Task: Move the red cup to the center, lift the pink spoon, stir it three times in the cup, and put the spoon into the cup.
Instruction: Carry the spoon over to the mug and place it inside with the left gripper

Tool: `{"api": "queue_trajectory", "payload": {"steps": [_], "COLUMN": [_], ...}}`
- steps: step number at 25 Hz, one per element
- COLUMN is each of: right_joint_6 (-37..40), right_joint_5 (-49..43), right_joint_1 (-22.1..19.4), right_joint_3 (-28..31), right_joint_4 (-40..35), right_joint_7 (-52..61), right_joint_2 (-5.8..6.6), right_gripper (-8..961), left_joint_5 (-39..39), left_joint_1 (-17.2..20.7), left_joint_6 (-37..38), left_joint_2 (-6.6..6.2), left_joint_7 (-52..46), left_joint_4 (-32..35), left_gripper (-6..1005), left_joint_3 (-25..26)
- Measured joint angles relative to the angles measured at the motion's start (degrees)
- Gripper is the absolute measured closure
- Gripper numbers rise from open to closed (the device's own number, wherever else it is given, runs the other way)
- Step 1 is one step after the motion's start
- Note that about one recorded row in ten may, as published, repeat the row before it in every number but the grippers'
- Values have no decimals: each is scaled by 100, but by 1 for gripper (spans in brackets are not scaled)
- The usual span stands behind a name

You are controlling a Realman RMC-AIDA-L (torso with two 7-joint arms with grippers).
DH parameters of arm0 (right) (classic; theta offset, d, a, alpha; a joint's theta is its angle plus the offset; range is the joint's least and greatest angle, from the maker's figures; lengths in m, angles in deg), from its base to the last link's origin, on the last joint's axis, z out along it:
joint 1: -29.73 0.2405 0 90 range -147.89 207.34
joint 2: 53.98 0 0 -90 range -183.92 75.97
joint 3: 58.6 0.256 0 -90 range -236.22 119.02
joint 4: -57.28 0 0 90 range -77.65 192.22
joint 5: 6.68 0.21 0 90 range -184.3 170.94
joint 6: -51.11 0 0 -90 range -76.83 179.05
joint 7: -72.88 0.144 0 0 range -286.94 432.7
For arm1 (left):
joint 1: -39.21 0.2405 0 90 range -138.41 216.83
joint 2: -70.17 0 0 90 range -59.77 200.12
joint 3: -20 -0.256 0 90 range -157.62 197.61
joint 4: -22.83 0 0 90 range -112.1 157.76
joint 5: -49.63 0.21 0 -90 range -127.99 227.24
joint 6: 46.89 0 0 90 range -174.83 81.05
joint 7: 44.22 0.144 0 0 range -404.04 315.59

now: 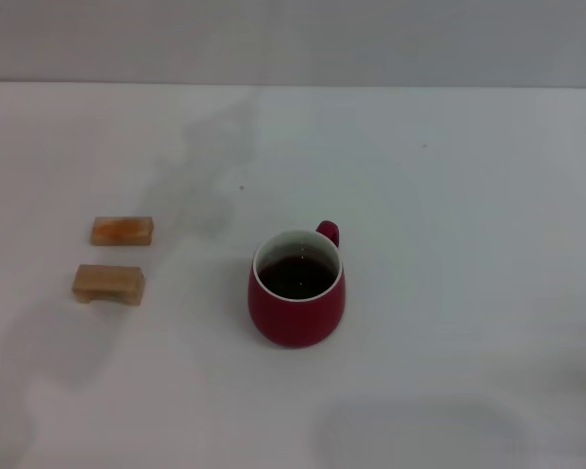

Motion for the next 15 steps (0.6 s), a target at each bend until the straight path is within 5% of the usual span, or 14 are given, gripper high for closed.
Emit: {"api": "queue_trajectory", "payload": {"steps": [3,5,6,7,10,15], "right_joint_6": [20,35,38,44,67,156], "right_joint_5": [0,0,0,0,3,31], "right_joint_1": [-9,-19,-27,-46,-60,-77], "right_joint_3": [0,0,-1,0,-1,0], "right_joint_4": [0,7,12,16,21,28], "right_joint_7": [0,0,0,0,0,0], "right_joint_2": [0,0,0,0,0,0], "right_gripper": [953,954,954,954,954,954], "left_joint_5": [-1085,-1767,-2103,-2442,-2655,-2713], "left_joint_1": [-182,-320,-423,-698,-918,-1012], "left_joint_6": [-928,-1716,-2285,-3366,-4199,-4909], "left_joint_2": [238,559,791,1186,1306,1281], "left_joint_7": [1120,1980,2461,3156,3438,3471], "left_joint_4": [37,42,43,82,151,431], "left_gripper": [825,825,825,826,826,826], "left_joint_3": [601,1181,1605,2433,2940,3161]}}
